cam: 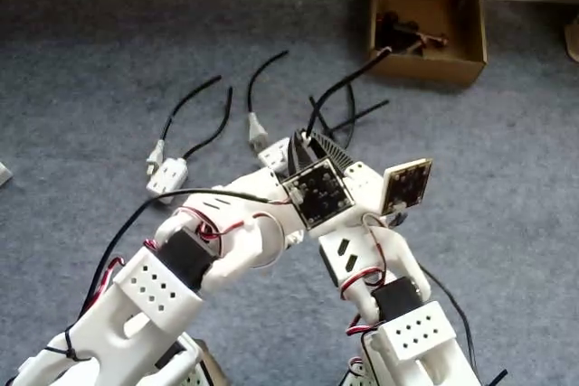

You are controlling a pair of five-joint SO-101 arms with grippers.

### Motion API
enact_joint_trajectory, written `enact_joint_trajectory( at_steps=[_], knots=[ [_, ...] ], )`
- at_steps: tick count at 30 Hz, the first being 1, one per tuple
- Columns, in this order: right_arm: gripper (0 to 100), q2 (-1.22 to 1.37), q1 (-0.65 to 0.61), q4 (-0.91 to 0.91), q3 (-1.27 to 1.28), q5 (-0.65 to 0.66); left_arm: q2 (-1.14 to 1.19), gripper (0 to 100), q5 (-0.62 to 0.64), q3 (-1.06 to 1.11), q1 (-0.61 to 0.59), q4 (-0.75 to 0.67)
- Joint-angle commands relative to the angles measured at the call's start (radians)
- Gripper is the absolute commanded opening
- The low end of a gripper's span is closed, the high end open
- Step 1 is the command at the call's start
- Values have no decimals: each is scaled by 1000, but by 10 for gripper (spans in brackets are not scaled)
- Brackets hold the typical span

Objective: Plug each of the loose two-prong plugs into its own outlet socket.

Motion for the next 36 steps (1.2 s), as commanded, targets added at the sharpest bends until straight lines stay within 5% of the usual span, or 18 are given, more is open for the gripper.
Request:
enact_joint_trajectory(
  at_steps=[1, 36],
  knots=[
    [6, -81, -8, 10, -28, -9, -27, 5, -2, -7, -47, -44],
    [6, -243, -15, 200, -24, -68, -84, 5, 109, 2, -196, -209]
  ],
)
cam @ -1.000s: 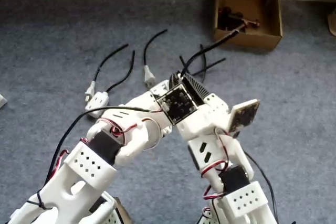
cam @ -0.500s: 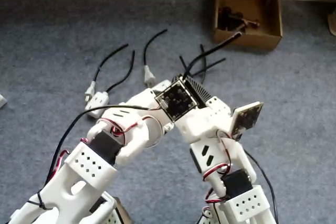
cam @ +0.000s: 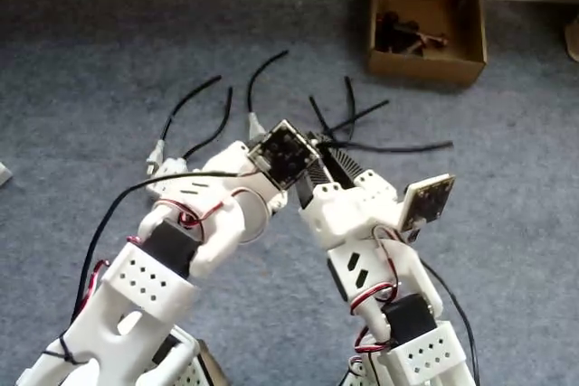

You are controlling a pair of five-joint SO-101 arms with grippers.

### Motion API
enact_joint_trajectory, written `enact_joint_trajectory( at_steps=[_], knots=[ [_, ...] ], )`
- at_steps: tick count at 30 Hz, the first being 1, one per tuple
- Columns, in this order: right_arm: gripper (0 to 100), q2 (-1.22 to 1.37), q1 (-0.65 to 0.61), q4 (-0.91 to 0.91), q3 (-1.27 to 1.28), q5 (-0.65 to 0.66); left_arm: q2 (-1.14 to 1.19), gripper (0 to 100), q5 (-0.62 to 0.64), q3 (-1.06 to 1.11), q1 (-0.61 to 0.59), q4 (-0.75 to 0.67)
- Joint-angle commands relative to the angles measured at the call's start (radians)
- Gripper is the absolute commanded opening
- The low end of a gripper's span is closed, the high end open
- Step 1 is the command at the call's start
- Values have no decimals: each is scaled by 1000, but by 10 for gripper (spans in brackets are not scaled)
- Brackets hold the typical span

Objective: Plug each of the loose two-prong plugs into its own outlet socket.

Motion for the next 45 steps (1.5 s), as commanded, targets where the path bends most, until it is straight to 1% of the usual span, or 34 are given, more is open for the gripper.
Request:
enact_joint_trajectory(
  at_steps=[1, 6, 14, 20, 25, 27, 28, 30, 33, 36, 40, 42, 45],
  knots=[
    [6, -10, -13, 5, -21, -9, -76, 5, 11, -47, -38, -23],
    [6, -10, -15, 7, -5, -8, -125, 5, 11, -44, -38, -23],
    [6, -10, -36, 5, 5, 0, -130, 5, 11, -44, -39, -21],
    [6, -10, -35, 5, 2, 0, -131, 5, 11, -47, -84, -21],
    [6, -10, -35, 5, 5, 0, -131, 5, 11, -48, -90, -23],
    [6, -8, -24, 8, 5, 8, -131, 5, 9, -48, -124, -25],
    [6, -5, -12, 21, 4, 32, -131, 5, 9, -50, -148, -25],
    [7, -4, 5, 91, -2, 78, -131, 5, 11, -50, -202, -25],
    [7, -4, 5, 166, -4, 107, -128, 5, 11, -47, -255, -20],
    [16, -4, 7, 168, -4, 146, -125, 5, 11, -42, -302, -11],
    [5, -2, 15, 171, -4, 207, -124, 5, 12, -41, -363, 71],
    [5, -2, 15, 186, -5, 216, -124, 5, 15, -41, -386, 109],
    [5, -2, 16, 231, -47, 218, -131, 5, 60, -13, -417, 130]
  ],
)
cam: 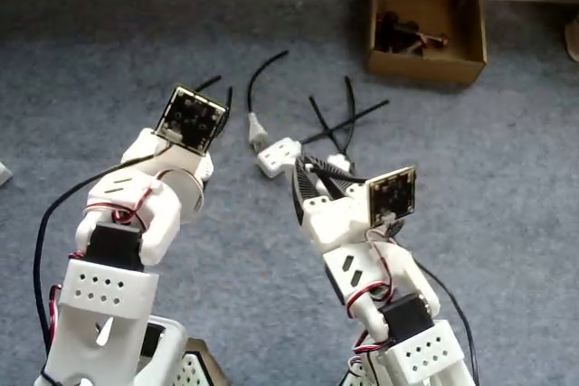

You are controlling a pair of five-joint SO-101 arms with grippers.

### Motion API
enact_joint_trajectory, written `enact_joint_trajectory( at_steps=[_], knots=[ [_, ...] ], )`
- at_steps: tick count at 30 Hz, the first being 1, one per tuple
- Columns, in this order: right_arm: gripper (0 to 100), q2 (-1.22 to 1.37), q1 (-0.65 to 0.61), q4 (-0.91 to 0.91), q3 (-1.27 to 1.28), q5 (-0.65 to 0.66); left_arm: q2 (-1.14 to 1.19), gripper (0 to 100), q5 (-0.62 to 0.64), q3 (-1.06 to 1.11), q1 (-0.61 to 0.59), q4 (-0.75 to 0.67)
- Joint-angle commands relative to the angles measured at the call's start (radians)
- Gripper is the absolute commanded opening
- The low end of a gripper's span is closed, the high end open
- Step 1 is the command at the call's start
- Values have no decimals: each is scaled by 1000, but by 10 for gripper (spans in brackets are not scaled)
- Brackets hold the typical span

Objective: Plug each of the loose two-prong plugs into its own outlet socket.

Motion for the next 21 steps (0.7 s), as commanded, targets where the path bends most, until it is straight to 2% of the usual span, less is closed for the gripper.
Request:
enact_joint_trajectory(
  at_steps=[1, 6, 12, 21],
  knots=[
    [5, -8, 27, 53, -87, 23, -27, 5, 37, 1, -51, 17],
    [5, -7, 27, 180, -199, 81, -27, 5, 38, 74, -104, 17],
    [5, 12, 27, 294, -305, 155, -27, 5, 40, 90, -104, 17],
    [5, 372, 97, 450, -630, 164, -27, 5, 38, 91, -105, 18]
  ],
)
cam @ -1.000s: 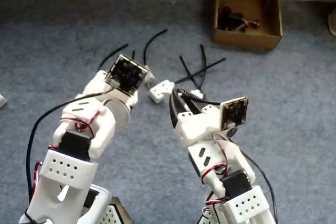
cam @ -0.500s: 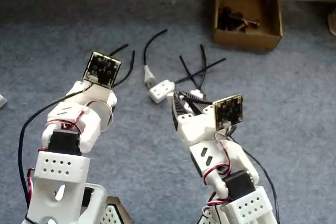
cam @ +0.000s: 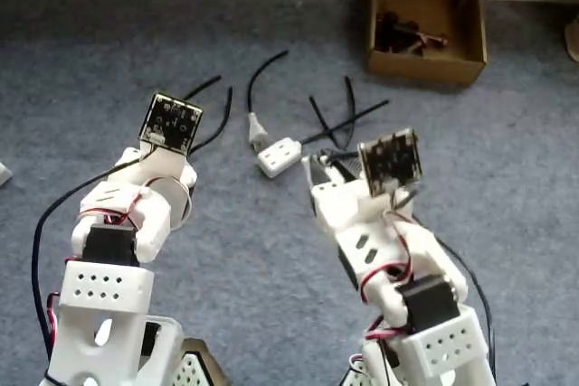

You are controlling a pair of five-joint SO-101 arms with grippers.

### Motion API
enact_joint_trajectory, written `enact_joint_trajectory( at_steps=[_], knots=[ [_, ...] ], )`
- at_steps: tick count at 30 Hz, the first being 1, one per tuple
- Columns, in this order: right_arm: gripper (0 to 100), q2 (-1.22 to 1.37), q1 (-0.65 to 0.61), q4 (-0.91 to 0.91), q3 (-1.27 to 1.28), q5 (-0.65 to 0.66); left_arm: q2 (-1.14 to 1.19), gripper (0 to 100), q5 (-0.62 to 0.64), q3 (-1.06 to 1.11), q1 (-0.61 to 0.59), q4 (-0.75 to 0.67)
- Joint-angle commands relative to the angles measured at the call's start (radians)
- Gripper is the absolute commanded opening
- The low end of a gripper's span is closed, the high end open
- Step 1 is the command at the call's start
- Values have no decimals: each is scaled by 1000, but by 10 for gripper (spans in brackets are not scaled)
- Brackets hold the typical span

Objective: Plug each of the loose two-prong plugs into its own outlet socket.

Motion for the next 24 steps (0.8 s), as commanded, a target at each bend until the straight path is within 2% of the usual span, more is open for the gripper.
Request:
enact_joint_trajectory(
  at_steps=[1, 4, 11, 15, 24],
  knots=[
    [5, 140, 38, 39, -182, 20, -21, 5, 11, -7, -13, 5],
    [5, 231, 38, 84, -260, 63, -15, 5, 9, -7, -13, 5],
    [5, 450, 64, 136, -389, 75, -13, 5, 8, -7, -13, 3],
    [5, 578, 61, 136, -420, 120, -13, 5, 8, -8, -61, -18],
    [5, 766, 61, 128, -549, 132, -13, 5, 8, -8, -157, -25]
  ],
)
